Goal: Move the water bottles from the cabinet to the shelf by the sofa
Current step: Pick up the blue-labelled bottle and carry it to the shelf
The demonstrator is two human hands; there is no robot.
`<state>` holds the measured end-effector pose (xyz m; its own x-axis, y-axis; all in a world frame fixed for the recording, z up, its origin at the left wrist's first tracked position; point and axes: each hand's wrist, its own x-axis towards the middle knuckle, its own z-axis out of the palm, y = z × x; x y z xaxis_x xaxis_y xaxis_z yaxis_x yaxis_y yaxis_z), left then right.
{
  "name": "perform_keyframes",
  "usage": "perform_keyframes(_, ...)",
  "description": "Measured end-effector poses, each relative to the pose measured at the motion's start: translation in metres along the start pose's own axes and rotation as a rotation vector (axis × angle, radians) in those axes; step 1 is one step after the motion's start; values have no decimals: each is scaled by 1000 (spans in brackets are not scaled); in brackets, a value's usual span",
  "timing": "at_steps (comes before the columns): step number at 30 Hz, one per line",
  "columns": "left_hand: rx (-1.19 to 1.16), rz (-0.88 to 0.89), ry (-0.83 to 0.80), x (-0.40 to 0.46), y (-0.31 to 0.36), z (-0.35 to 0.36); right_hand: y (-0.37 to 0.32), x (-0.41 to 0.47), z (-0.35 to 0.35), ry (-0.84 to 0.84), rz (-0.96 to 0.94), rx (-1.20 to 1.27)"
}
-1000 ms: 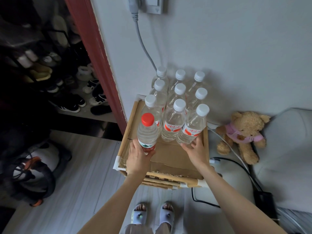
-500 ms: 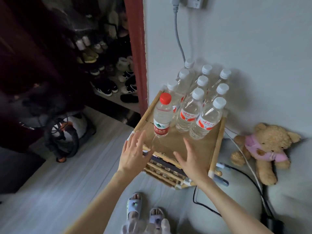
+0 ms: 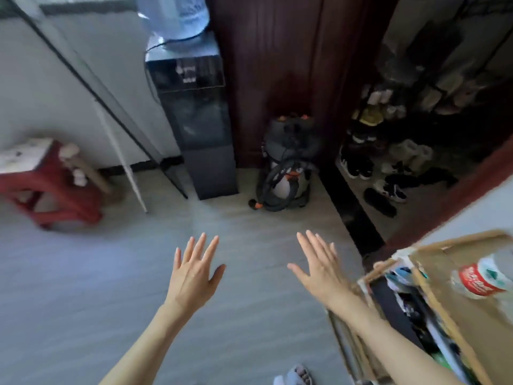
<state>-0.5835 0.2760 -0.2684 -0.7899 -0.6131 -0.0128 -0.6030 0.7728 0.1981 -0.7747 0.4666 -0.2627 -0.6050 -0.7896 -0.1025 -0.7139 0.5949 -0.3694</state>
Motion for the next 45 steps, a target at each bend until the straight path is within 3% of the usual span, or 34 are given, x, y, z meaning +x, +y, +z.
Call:
perform_keyframes(10, -75, -636, 127, -185, -285, -50, -326, 55, 121, -179, -554, -14)
perform_keyframes(19, -175, -1161, 306, -316, -434, -81, -599, 63, 220, -325, -1020, -38)
perform_keyframes(34, -116, -1568, 501, -377, -735, -158, -1007, 123, 352, -450, -1516, -85)
perform_keyframes(45, -146, -1660, 519, -437, -979, -183, -1263, 143, 474, -467, -1601, -80)
